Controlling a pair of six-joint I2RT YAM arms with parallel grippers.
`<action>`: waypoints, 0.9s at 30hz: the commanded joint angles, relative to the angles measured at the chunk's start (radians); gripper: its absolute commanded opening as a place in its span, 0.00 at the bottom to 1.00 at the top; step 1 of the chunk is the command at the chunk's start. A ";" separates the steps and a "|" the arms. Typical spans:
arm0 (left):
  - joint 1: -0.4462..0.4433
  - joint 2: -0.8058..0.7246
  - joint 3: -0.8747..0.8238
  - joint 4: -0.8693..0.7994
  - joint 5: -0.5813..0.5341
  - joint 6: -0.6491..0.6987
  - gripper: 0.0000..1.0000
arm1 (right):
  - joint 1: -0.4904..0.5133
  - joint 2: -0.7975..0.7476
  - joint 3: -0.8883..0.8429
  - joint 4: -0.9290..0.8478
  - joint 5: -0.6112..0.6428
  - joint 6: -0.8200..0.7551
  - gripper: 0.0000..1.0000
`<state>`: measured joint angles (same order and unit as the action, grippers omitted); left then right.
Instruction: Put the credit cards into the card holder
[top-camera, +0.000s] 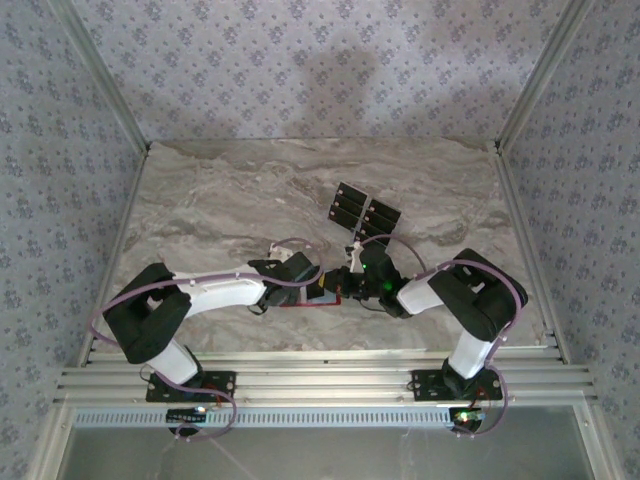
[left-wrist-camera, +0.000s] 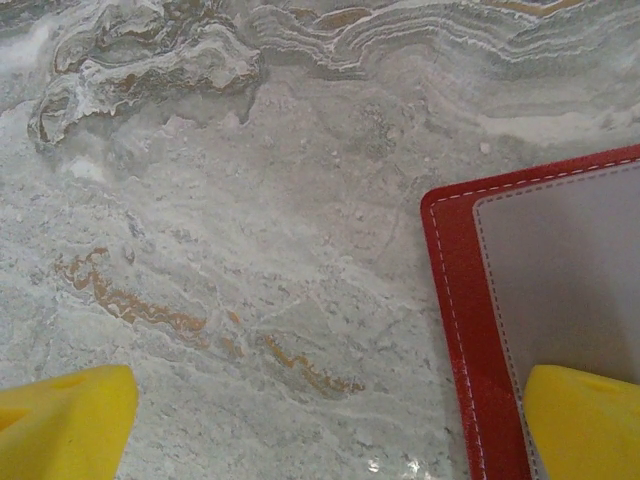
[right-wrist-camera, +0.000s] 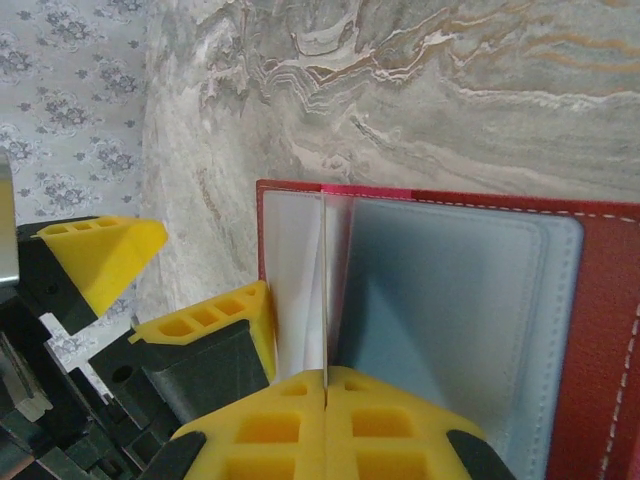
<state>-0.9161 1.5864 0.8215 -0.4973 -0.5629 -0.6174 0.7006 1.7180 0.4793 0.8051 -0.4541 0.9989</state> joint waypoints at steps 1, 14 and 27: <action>0.006 0.008 -0.014 -0.070 -0.009 0.017 1.00 | -0.006 0.011 -0.004 0.032 -0.006 0.019 0.00; -0.003 -0.075 0.069 -0.037 0.032 0.072 1.00 | -0.008 0.012 -0.031 0.037 0.009 0.032 0.00; -0.021 0.050 0.074 -0.016 0.001 0.054 1.00 | -0.007 0.027 -0.038 0.034 0.028 0.043 0.00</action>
<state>-0.9344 1.6184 0.8879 -0.4797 -0.5259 -0.5507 0.6979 1.7264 0.4549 0.8341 -0.4496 1.0325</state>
